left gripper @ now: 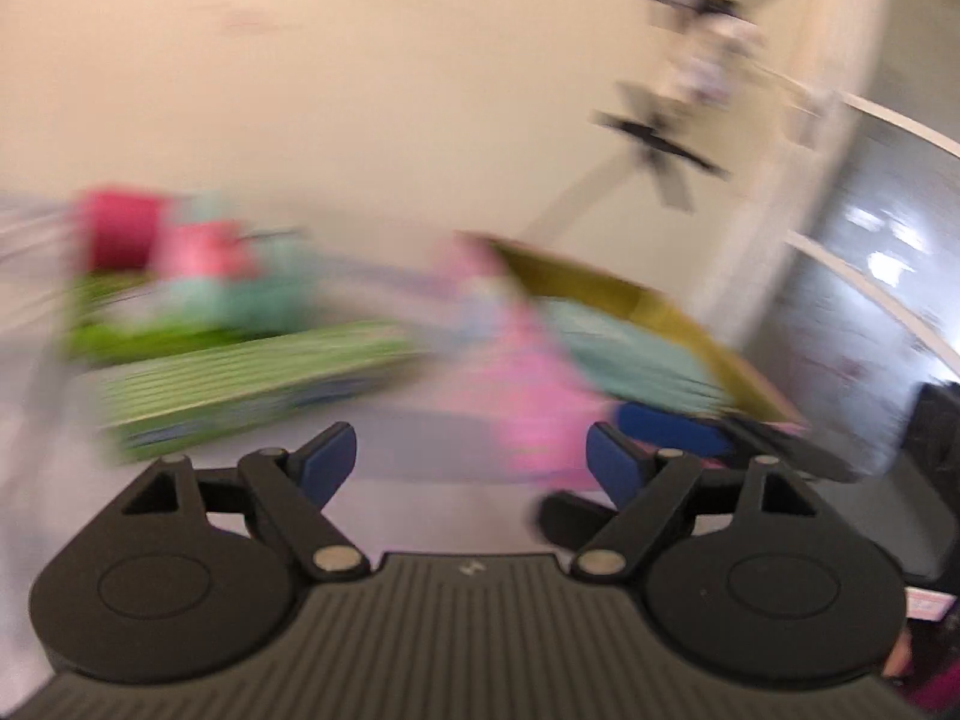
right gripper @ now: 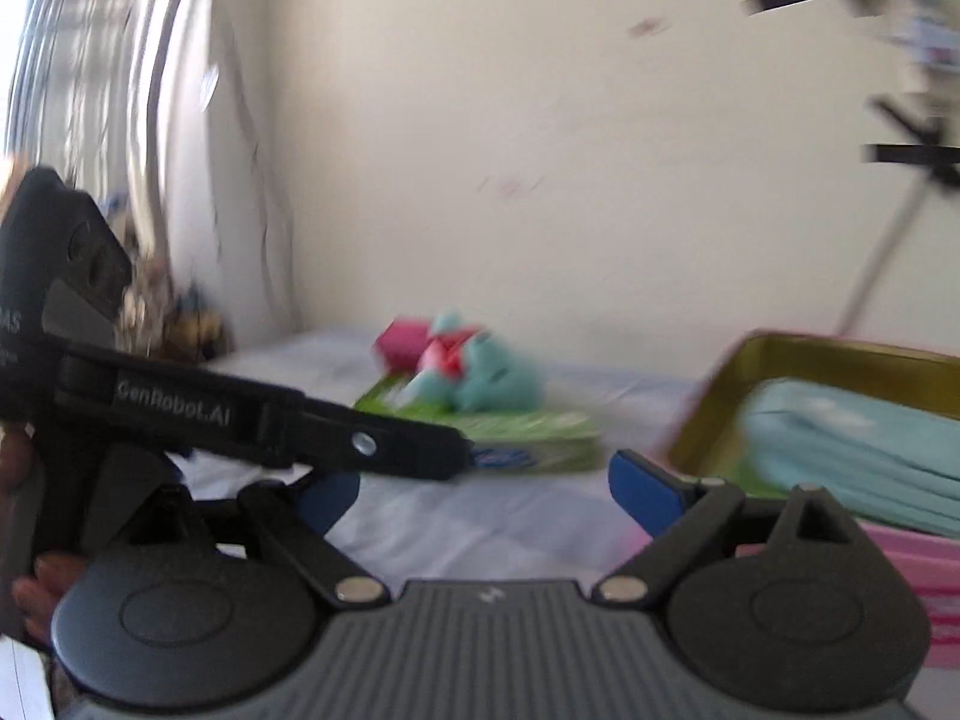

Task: Organize objects
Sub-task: 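Grasp the long green toothpaste box with the left gripper, then carry the toothpaste box into the pink tin and open the left gripper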

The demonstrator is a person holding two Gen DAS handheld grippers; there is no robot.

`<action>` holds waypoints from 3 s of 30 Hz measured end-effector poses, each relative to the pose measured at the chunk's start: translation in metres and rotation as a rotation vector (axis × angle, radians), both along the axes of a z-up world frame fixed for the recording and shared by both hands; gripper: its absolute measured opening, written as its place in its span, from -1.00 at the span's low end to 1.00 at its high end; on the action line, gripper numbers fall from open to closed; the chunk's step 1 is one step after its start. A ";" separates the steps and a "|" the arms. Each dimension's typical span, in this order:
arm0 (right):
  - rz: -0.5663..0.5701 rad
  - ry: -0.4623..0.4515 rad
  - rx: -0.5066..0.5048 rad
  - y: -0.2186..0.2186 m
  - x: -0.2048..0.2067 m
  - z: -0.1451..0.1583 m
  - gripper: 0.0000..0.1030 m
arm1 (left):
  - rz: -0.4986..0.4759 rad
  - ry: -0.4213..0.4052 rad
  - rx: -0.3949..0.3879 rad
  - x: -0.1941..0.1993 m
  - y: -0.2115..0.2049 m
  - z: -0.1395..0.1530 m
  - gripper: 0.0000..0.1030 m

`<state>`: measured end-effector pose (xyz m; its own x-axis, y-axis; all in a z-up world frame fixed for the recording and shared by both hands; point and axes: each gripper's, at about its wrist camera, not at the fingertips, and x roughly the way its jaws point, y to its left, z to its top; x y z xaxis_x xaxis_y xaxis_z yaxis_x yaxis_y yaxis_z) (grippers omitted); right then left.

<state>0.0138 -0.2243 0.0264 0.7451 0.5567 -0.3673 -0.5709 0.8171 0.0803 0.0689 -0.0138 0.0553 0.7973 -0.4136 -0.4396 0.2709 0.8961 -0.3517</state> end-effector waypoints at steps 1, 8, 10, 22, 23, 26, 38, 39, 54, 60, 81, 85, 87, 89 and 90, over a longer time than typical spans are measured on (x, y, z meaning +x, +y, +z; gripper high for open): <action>-0.004 0.015 -0.025 0.016 0.008 -0.002 0.84 | 0.069 0.008 -0.006 0.000 0.019 -0.004 0.66; -0.160 0.154 0.049 0.064 0.095 -0.001 0.85 | 0.343 0.102 -0.119 0.017 0.102 -0.022 0.63; -0.238 0.175 0.037 0.070 0.119 -0.004 0.87 | 0.351 0.107 -0.127 0.027 0.100 -0.023 0.63; -0.263 0.421 0.103 0.054 0.151 -0.035 0.37 | 0.284 0.126 -0.124 0.047 0.098 -0.038 0.35; -0.253 0.426 0.110 0.052 0.142 -0.034 0.36 | 0.301 0.124 -0.098 0.044 0.097 -0.037 0.34; -0.220 0.408 0.096 0.057 0.112 -0.033 0.38 | 0.308 0.127 -0.038 0.033 0.095 -0.035 0.36; -0.130 0.297 0.013 0.020 -0.016 -0.024 0.62 | 0.154 0.119 0.025 -0.038 0.061 -0.036 0.50; -0.140 0.292 0.012 0.011 -0.025 -0.026 0.63 | 0.125 0.117 0.033 -0.042 0.053 -0.037 0.50; -0.221 0.211 -0.145 -0.059 -0.091 -0.034 0.83 | -0.237 0.097 0.021 -0.055 0.008 -0.040 0.67; -0.178 0.187 -0.206 -0.063 -0.079 -0.036 0.75 | -0.293 0.072 0.124 -0.062 0.000 -0.046 0.64; -0.332 -0.061 -0.181 -0.121 -0.026 0.041 0.39 | -0.311 -0.210 0.185 0.033 -0.103 0.049 0.72; -0.380 -0.006 -0.272 -0.137 0.031 0.046 0.39 | -0.254 -0.261 0.223 0.077 -0.143 0.047 0.72; -0.394 0.041 -0.299 -0.146 0.060 0.044 0.39 | -0.236 -0.251 0.228 0.100 -0.156 0.044 0.72; -0.409 0.080 -0.338 -0.153 0.085 0.040 0.39 | -0.232 -0.213 0.212 0.123 -0.164 0.040 0.72; -0.416 0.098 -0.365 -0.155 0.096 0.037 0.39 | -0.231 -0.190 0.204 0.133 -0.169 0.038 0.72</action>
<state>0.1098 -0.3790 0.0637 0.8276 0.0475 -0.5593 -0.1991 0.9565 -0.2134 0.2023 -0.1829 0.0934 0.7683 -0.5116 -0.3846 0.5182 0.8499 -0.0954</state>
